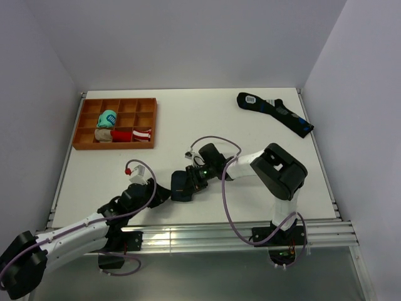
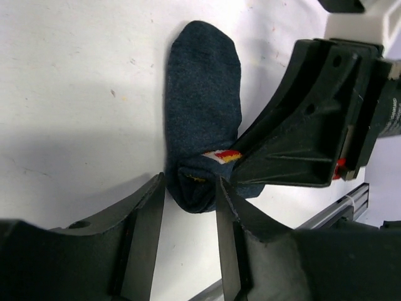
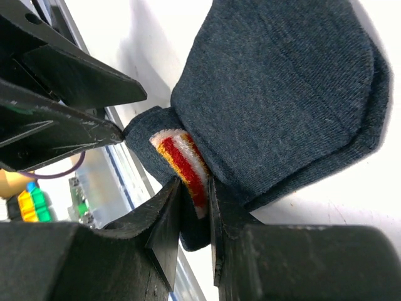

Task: Roll the socks
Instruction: Roll the sock at the center of the board.

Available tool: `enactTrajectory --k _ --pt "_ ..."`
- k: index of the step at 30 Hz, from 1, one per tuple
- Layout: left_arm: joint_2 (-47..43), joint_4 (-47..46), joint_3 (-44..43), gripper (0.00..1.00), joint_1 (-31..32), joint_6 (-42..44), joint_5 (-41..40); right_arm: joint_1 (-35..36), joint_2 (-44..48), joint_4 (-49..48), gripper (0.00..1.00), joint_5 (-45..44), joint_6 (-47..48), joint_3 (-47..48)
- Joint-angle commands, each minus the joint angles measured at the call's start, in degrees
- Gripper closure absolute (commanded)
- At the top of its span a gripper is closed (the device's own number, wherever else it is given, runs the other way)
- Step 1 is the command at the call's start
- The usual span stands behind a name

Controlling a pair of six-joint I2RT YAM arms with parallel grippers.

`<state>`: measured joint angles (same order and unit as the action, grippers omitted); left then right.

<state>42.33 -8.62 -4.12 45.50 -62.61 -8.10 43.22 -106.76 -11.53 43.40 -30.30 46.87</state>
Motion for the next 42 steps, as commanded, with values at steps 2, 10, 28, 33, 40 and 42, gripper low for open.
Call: enactTrajectory --k 2,10,28,33,40,42 --pt "-2.59 -6.13 1.83 0.56 3.8 1.96 -7.89 -1.03 -4.42 18.2 0.9 -4.46 6.48 -0.56" --pt "1.26 -9.57 1.22 0.55 5.65 5.92 -8.16 -1.74 -5.48 24.09 0.89 -4.11 9.03 2.08" --pt "11.02 -16.69 0.52 0.54 9.35 10.67 -7.28 -2.97 -6.88 28.49 0.89 -4.73 11.41 4.63" --pt "12.34 -19.41 1.39 0.54 9.61 10.4 -6.49 -3.14 -6.88 29.11 0.89 -4.99 11.85 4.72" --pt "6.81 -23.19 3.94 0.54 10.67 12.15 -5.0 -3.23 -7.06 30.07 0.9 -5.16 12.29 5.42" --pt "6.45 -21.36 2.99 0.54 10.67 13.38 -4.65 -3.23 -7.06 30.42 0.9 -5.25 12.55 5.77"
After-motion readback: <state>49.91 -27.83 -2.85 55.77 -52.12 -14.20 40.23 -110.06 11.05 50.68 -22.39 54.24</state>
